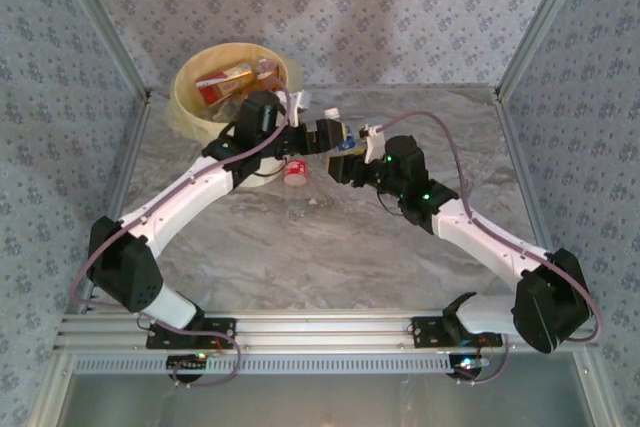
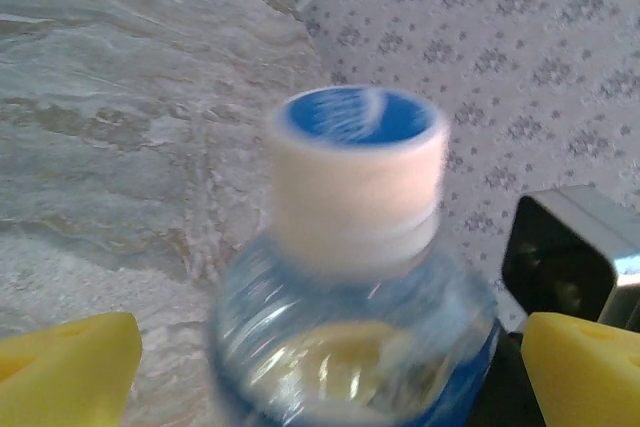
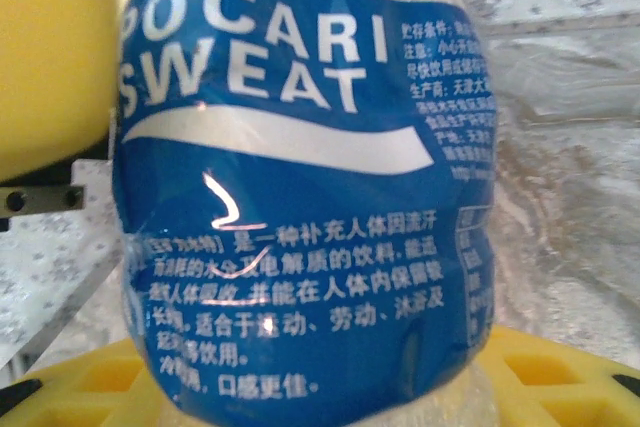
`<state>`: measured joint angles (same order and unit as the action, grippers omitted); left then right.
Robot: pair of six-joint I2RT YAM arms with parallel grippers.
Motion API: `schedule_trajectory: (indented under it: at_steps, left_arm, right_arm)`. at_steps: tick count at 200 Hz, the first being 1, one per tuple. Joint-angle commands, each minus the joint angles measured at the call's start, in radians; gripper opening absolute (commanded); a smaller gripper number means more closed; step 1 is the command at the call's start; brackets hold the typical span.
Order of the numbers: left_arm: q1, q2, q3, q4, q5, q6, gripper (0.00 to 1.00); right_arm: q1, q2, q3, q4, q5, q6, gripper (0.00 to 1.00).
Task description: Put the plastic bottles in the bin
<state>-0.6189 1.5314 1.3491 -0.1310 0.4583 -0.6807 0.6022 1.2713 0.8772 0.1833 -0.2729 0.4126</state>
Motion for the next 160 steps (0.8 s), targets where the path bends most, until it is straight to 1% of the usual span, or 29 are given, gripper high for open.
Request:
schedule_trajectory:
  at_steps: [1,30,50,72,99,113,130,141,160]
  left_arm:
    - [-0.015,0.025,0.040,-0.018,-0.022,0.029,0.98]
    - [-0.014,0.054,0.055,-0.016,-0.022,0.023,0.98]
    - [-0.014,0.071,0.066,-0.018,-0.005,0.021,0.92]
    - [-0.014,0.089,0.086,-0.031,0.025,0.024,0.83]
    - [-0.014,0.092,0.088,-0.040,0.008,0.016,0.69]
    - [-0.011,0.090,0.086,-0.030,0.009,0.002,0.62]
    - [-0.005,0.084,0.087,-0.007,0.027,-0.016,0.55]
    - [0.002,0.073,0.088,-0.003,0.025,-0.019,0.53]
    - [0.022,0.046,0.091,-0.005,0.014,-0.023,0.53]
  right_arm:
    - [0.021,-0.014,0.005,0.011,-0.064,-0.030,0.46]
    - [0.028,0.000,0.032,0.002,-0.079,-0.042,0.46]
    - [0.029,0.012,0.047,0.008,-0.095,-0.043,0.46]
    - [0.028,0.022,0.060,0.010,-0.106,-0.044,0.47]
    - [0.029,0.035,0.066,0.027,-0.128,-0.041,0.48]
    - [0.027,0.037,0.067,0.022,-0.140,-0.034,0.50]
    - [0.023,0.033,0.066,0.018,-0.160,-0.024,0.56]
    - [0.015,0.026,0.066,0.019,-0.167,-0.021,0.65]
    - [0.001,0.006,0.066,0.009,-0.193,-0.038,0.81]
